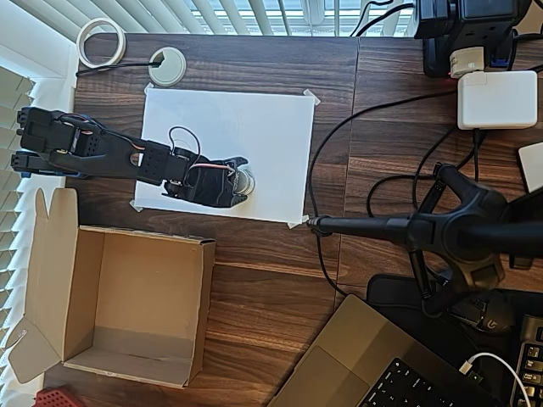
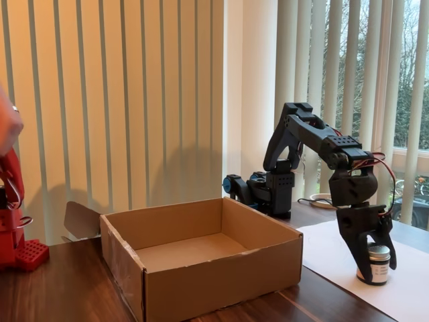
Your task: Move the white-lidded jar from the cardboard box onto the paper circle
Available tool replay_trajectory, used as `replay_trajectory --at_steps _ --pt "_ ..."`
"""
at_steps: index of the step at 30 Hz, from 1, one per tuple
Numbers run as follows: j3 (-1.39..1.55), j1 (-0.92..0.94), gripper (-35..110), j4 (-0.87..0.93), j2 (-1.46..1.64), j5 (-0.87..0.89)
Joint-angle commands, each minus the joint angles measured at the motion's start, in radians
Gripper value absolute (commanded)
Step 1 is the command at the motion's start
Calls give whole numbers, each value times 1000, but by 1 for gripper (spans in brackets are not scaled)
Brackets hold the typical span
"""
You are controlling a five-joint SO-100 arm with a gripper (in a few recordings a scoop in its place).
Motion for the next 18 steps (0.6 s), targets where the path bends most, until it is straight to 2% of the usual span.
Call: replay_trajectory --at_steps 1,4,10,15,18 --pt "-29 20 43 -6 118 -8" --pt "-51 31 43 -20 179 8" --pt "-153 32 43 -61 293 161" --pt "-80 26 42 -195 445 377" --pt "78 0 42 -334 591 580"
